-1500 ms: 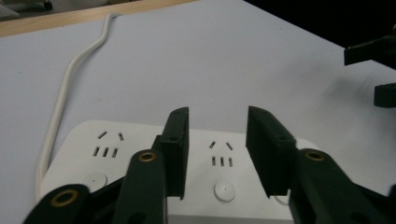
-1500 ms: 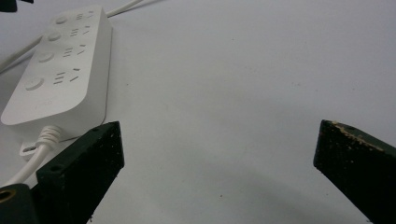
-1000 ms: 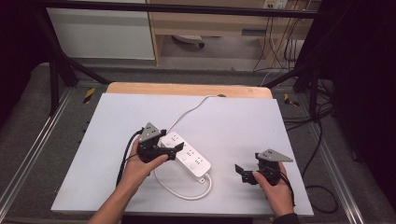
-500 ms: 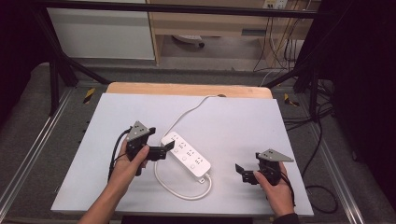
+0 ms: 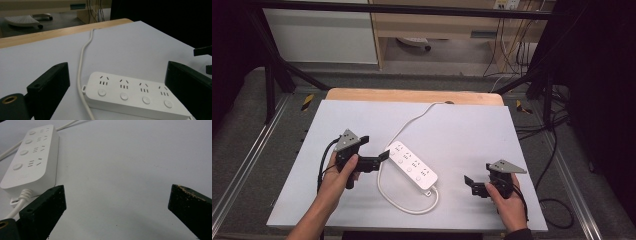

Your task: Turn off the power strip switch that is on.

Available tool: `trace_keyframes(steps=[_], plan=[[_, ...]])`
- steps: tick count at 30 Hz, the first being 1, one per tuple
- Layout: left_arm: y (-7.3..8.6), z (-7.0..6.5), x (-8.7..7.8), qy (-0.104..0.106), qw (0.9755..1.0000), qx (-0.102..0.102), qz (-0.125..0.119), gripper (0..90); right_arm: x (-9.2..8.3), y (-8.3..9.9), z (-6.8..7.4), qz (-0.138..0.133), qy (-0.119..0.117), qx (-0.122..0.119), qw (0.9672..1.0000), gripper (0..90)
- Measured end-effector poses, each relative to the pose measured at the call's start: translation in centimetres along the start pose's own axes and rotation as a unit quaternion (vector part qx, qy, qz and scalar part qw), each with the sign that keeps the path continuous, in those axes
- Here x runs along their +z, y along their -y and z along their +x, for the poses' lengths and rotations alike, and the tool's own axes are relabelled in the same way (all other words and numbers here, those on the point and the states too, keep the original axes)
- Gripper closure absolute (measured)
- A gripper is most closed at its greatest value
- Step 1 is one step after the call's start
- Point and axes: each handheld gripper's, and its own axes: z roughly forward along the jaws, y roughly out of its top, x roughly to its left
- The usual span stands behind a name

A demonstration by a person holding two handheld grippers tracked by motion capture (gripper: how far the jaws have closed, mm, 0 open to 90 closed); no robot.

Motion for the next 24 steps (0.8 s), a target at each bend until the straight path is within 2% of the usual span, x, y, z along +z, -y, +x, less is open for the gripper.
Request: trace_keyframes(steps=[24], plan=[[1.3, 2.7, -3.9, -0.027, 0.9996, -0.012, -0.003, 5.7, 0.1, 0.0, 0.0, 0.001, 0.001, -0.002, 1.0, 2.3]])
